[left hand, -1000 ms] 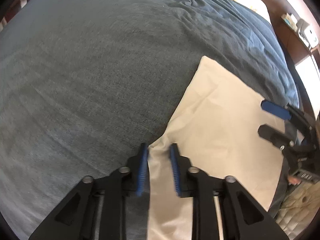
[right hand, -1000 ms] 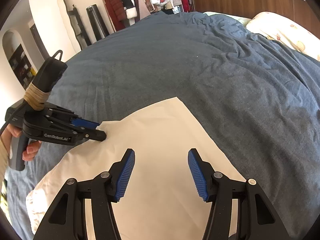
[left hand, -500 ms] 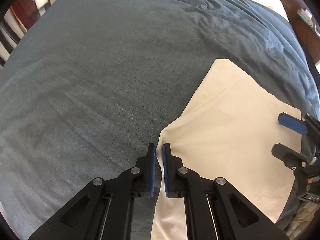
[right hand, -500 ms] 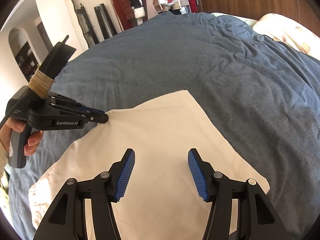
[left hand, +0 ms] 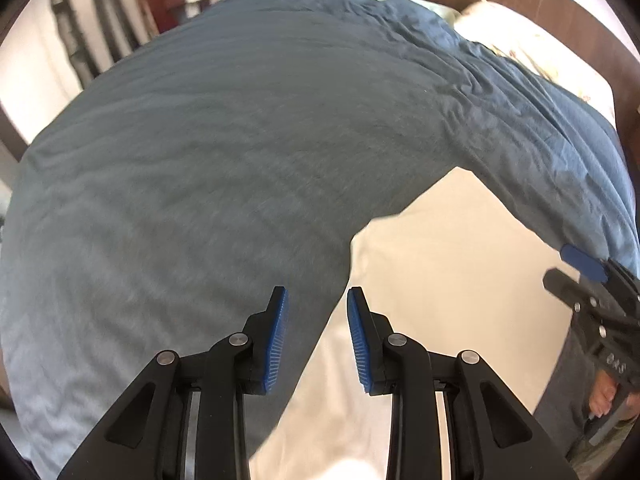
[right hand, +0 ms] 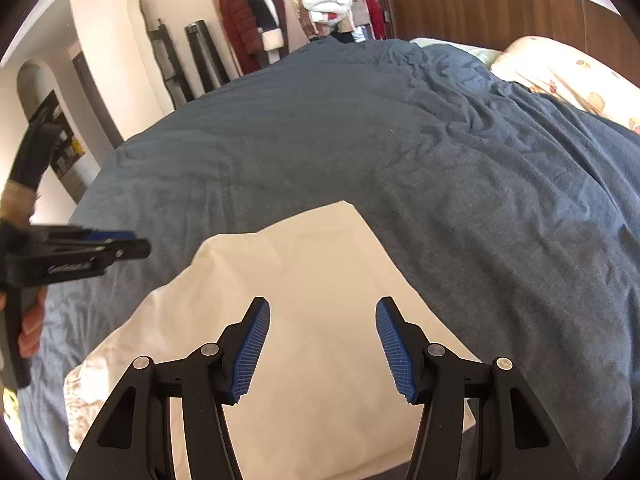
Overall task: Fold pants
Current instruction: 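Pull the grasped edge back with the left tool and open it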
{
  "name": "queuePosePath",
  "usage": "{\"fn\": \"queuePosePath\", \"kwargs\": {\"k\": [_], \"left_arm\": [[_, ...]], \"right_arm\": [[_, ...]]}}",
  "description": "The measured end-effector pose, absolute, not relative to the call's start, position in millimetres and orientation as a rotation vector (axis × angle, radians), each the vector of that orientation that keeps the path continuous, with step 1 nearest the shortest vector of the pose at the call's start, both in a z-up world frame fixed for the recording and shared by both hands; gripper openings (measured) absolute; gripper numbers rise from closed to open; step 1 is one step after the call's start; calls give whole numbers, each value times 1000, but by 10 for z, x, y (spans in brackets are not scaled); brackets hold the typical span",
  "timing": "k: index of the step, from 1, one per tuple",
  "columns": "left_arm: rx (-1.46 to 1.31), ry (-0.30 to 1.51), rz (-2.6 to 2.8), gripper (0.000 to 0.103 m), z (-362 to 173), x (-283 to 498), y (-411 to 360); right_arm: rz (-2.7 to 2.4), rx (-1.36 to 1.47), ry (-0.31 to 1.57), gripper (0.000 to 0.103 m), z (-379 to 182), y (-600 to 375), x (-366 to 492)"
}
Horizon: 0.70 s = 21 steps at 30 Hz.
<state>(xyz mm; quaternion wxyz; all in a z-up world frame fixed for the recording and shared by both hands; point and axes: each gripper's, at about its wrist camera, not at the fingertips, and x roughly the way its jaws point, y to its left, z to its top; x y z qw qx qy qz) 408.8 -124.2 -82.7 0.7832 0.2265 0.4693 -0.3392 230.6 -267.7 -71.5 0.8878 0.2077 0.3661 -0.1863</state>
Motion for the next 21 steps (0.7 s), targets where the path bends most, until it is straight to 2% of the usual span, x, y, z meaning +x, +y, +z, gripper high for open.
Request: {"fn": "queuePosePath", "kwargs": {"k": [10,21], "left_arm": [[454,1016,-668,32,-743,3764,-367],[357,1049,-669,34,-940,3558,283]], "right_arm": [[-251,334,752,56,-530,-2122,2328],[-127,249,732,56,-440,-1597,2467]]}}
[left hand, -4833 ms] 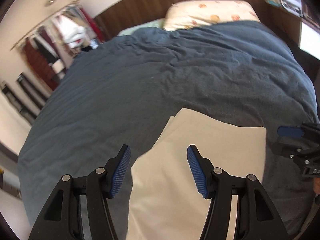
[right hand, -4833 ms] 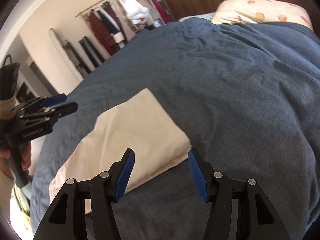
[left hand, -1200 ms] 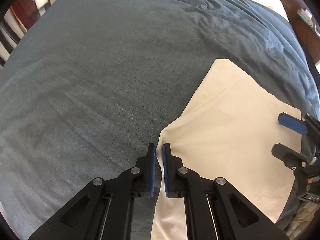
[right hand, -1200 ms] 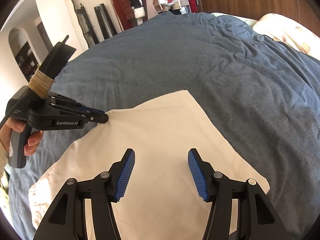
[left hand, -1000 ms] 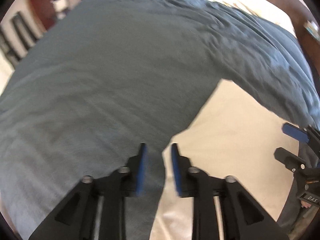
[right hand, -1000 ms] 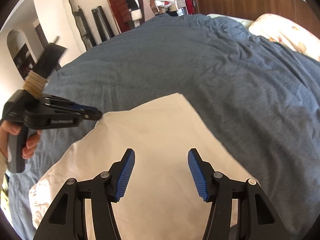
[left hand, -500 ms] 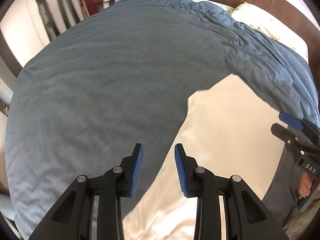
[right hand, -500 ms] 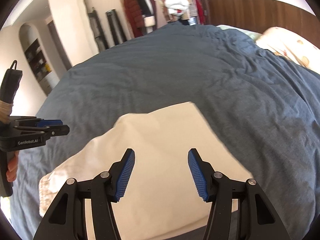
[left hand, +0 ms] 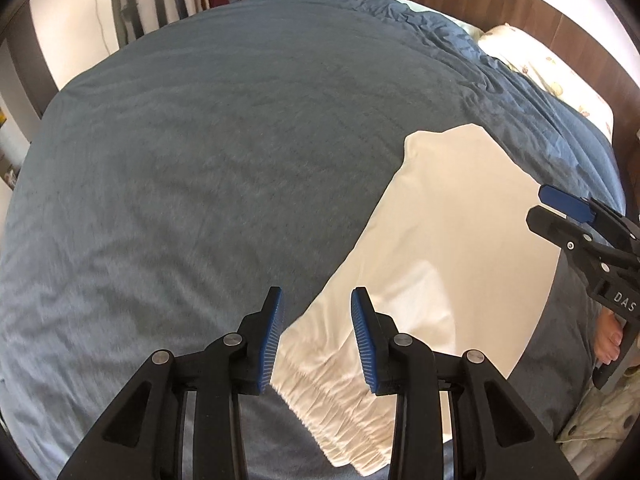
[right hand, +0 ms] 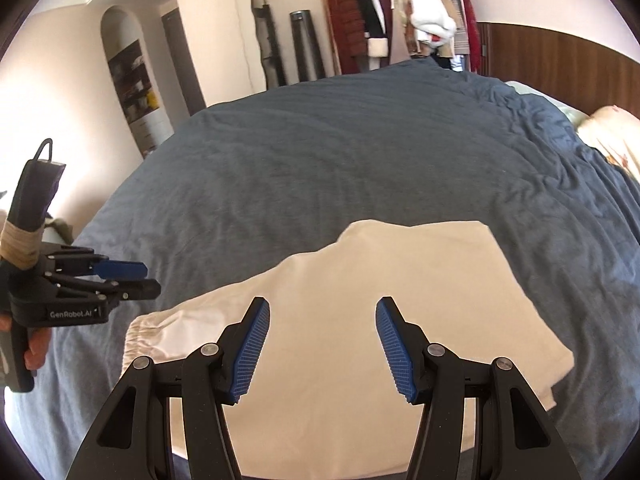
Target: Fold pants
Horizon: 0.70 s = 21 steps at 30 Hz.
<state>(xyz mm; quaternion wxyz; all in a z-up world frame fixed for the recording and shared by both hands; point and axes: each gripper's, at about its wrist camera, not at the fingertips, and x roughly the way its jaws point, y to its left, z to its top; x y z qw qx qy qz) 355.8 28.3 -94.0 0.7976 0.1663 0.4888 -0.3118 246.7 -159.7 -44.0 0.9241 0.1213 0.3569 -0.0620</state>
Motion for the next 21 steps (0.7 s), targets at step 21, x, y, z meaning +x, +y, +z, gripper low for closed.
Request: {"fn": "queuePosePath", "kwargs": {"k": [21], "left_arm": [[-36,1168,-624,32,-1345,3399,1009]], "right_arm": [[-65,179,788,56,-677,-1091,2487]]}}
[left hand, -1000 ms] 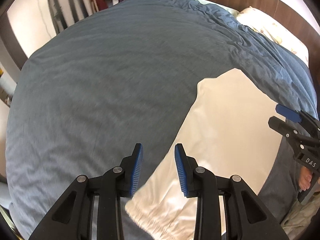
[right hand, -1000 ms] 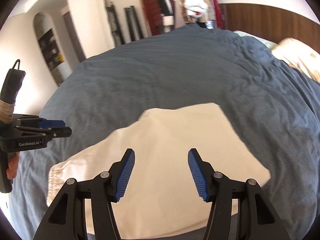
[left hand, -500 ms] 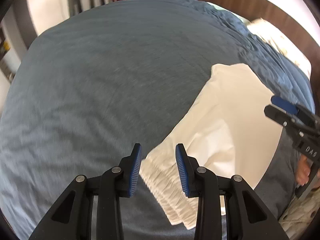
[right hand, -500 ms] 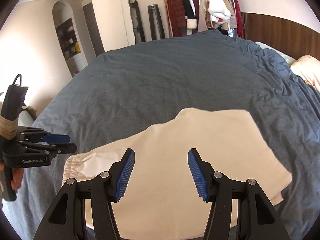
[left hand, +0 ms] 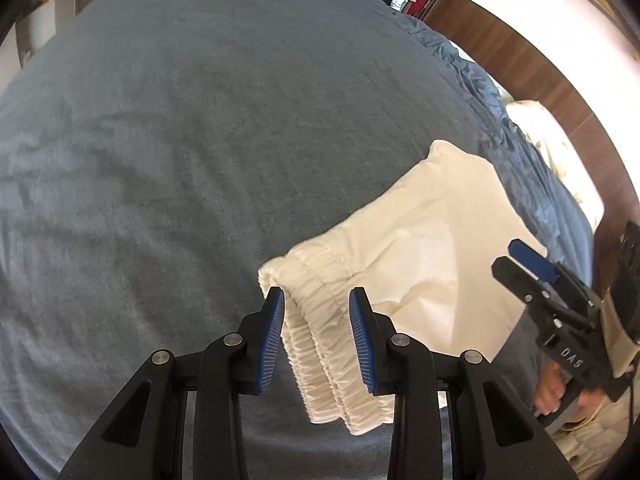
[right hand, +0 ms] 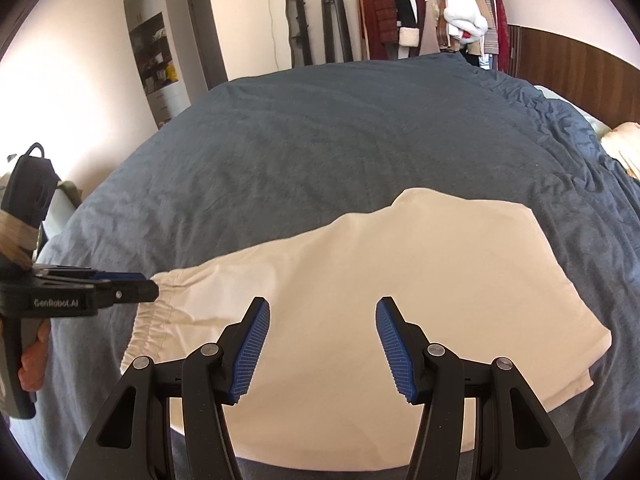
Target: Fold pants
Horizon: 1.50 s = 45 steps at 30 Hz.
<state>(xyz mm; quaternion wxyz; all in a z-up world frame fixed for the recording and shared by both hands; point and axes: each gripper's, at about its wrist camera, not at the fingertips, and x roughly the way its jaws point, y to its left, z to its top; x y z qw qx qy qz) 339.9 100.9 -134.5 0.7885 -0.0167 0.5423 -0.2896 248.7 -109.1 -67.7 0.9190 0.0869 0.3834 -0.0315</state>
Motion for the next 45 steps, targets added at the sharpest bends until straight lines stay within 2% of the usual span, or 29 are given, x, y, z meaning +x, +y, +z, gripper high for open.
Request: {"fn": "queuePosePath", "kwargs": {"k": [10,17,20,26,31,33,34,35,38,45], "left_arm": [[-189,1216,-613,32,-1601,3533,1037],[-213,1138,-543,20,-1544,3515,1057],[-195,1076,-494,20,-1461,3451,1109],[-169,1084,-482,20,-1514,3412,1058],[-178,1090,-472,20,-1489,3403,1057],[-181,1107,-452,20,-1494,3397,1037],[-177,1105,-447,20,-1485,3391,1023],[-172,1102,-444,20,-1475,3382,1036],[-140,1089,-441,20,-1468,3363,992],[-158,1095,-454,21,-1518,3389,1007]], "right_arm": [[-46,136,809,56,-744,-935,2482],[-27,119,838,56,-797,-851,2459],[-5,100,842,56,-832,-780,2427],[15,75,917,56,-1008,-722,2363],[8,115,790,55,-806,-907,2385],[57,127,771,44,-729,-981,2506],[91,126,775,29,-700,-1010,2585],[114,121,783,25,-677,-1033,2662],[225,126,828,17,-622,-1068,2964],[333,19,929,17,-789,-824,3483]]}}
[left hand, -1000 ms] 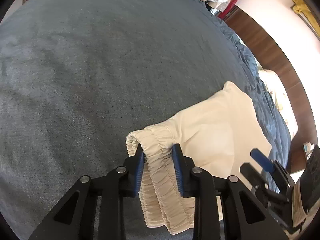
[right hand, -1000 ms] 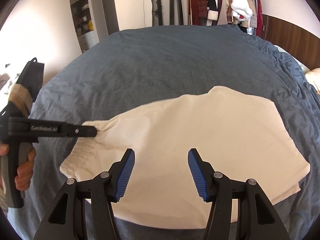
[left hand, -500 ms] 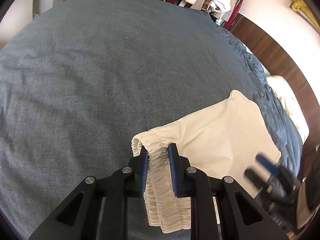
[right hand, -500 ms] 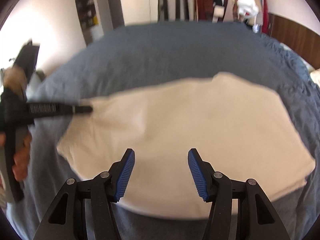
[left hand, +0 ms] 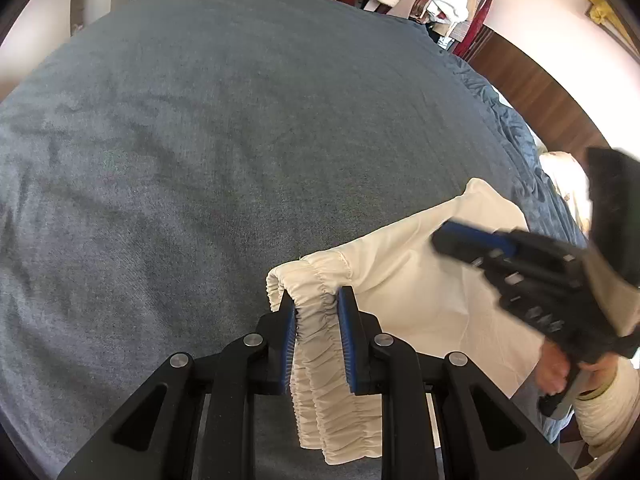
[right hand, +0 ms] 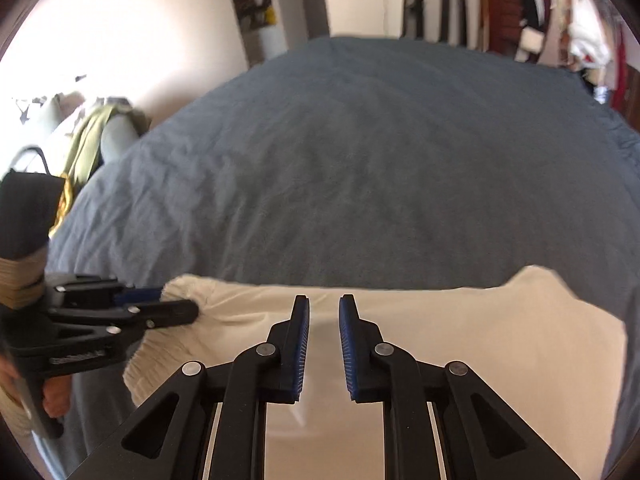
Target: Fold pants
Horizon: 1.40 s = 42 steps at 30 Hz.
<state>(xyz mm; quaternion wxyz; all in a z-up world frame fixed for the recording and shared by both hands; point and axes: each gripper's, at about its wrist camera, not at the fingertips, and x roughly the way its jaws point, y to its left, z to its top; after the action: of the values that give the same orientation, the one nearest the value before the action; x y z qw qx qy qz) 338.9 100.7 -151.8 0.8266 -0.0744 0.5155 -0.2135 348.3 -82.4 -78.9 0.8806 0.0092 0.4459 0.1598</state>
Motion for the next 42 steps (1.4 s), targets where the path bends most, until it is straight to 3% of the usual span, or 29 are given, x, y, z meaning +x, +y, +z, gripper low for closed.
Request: {"fn": "queuePosePath", "kwargs": {"k": [8,13,25,33,37,40,42], "left_arm": [[-144,1099,-435,23,-1560,3393,995],[-63,1084,-381,37,-1519,3331,935],[106,979,-301,39,-1149,2765,940],[174,1090,-265,40,-1447,2685,872],[127,1064,-213,38,-1326,2583,961],[115,1000,-200,38,-1131,2398,883],[114,958,-211,38,-1018,2243,751]], "right_arm": [[301,51,1037,15,-1153,-904,3288],[262,70,1054,15,-1188,-987,3103],[190,131,1012,16,-970,-1150,2571],[189,134,1002,16,-939,-1155,2349],[144,113,979,16,-866,-1163,2264],[105,120,937,21,-765,-1258,2133],[92,148,894,32,-681,-1382,2010]]}}
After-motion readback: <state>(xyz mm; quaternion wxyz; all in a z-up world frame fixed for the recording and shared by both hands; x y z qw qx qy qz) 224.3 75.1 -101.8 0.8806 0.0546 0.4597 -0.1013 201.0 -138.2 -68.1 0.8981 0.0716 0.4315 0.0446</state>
